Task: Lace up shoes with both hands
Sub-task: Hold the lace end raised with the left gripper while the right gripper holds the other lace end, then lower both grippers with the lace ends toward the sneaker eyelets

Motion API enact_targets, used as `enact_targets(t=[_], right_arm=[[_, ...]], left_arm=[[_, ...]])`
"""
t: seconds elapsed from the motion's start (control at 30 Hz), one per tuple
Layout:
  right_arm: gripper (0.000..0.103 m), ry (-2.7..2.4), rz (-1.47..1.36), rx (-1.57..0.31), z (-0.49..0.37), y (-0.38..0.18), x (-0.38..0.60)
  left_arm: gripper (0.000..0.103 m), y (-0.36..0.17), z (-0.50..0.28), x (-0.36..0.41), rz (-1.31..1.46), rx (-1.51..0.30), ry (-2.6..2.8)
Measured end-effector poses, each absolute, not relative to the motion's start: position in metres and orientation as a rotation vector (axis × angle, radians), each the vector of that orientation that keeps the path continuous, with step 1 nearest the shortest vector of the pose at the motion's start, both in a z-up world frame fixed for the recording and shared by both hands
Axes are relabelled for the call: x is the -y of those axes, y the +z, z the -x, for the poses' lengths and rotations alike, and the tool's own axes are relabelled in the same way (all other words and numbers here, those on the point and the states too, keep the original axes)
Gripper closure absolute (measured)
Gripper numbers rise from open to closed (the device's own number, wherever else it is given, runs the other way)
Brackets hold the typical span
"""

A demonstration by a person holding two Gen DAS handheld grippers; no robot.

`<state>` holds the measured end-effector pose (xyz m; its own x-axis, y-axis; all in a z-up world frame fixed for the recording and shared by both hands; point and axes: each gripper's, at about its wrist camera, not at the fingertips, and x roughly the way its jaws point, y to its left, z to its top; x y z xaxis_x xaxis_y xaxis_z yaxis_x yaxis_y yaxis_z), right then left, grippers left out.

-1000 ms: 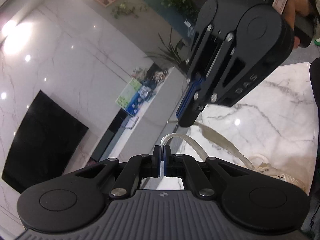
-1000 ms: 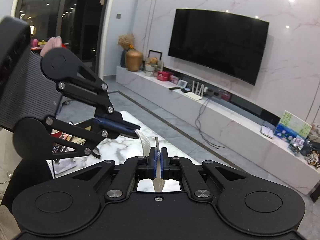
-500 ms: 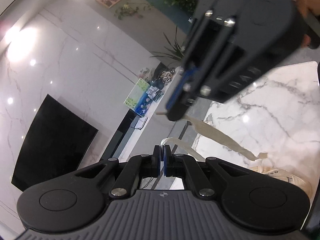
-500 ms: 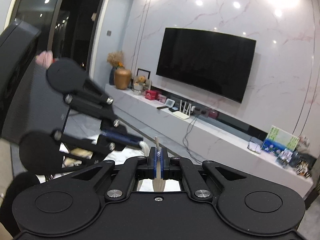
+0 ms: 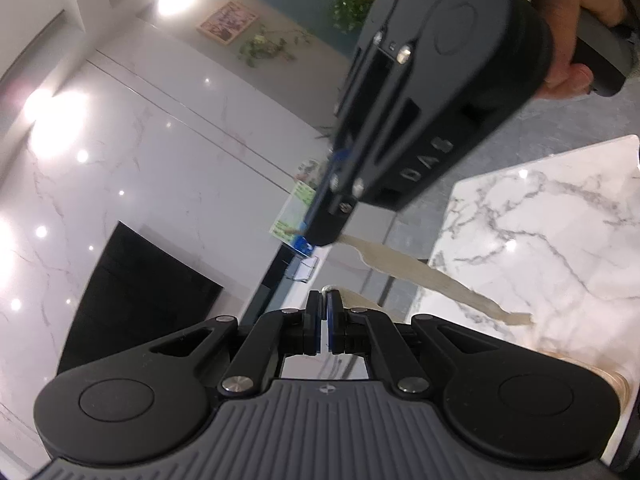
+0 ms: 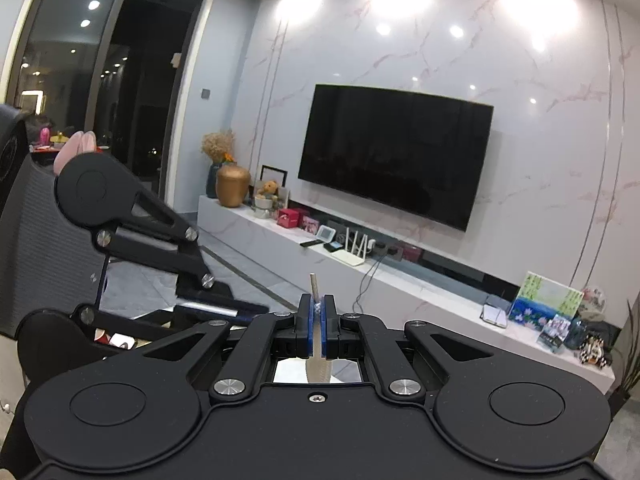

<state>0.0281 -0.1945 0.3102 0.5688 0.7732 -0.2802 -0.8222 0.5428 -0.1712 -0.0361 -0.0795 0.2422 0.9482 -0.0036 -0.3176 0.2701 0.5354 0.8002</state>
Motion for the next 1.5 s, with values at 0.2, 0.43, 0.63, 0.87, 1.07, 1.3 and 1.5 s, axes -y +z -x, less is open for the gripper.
enact_targets(t=[0.2, 0.43, 0.63, 0.87, 1.07, 1.3, 1.5], right_arm=[[0.101, 0.962, 0.282, -0.148, -0.019, 0.326, 0.201], [0.101, 0.969, 0.267, -0.116, -0.013, 0.339, 0.203], [0.101, 0.963, 0.247, -0.098, -0.012, 0.347, 0.204], [0.101, 0.939, 0.234, -0.103, -0.017, 0.352, 0.201], [0.101, 0.944, 0.221, -0.097, -0.021, 0.353, 0.199], [0.101, 0.949, 0.213, -0.094, -0.026, 0.355, 0.195], [0.101, 0.937, 0.210, -0.087, -0.031, 0.355, 0.194]], left_arm=[[0.101, 0.254, 0.042, 0.086, -1.019, -0.255, -0.136], [0.101, 0.264, 0.047, 0.089, -1.032, -0.219, -0.119], [0.101, 0.268, 0.049, 0.090, -1.039, -0.200, -0.113], [0.101, 0.272, 0.050, 0.089, -1.025, -0.182, -0.127], [0.101, 0.274, 0.047, 0.092, -1.015, -0.179, -0.127], [0.101, 0.275, 0.043, 0.091, -1.006, -0.172, -0.133], [0.101, 0.270, 0.035, 0.084, -0.987, -0.194, -0.143]])
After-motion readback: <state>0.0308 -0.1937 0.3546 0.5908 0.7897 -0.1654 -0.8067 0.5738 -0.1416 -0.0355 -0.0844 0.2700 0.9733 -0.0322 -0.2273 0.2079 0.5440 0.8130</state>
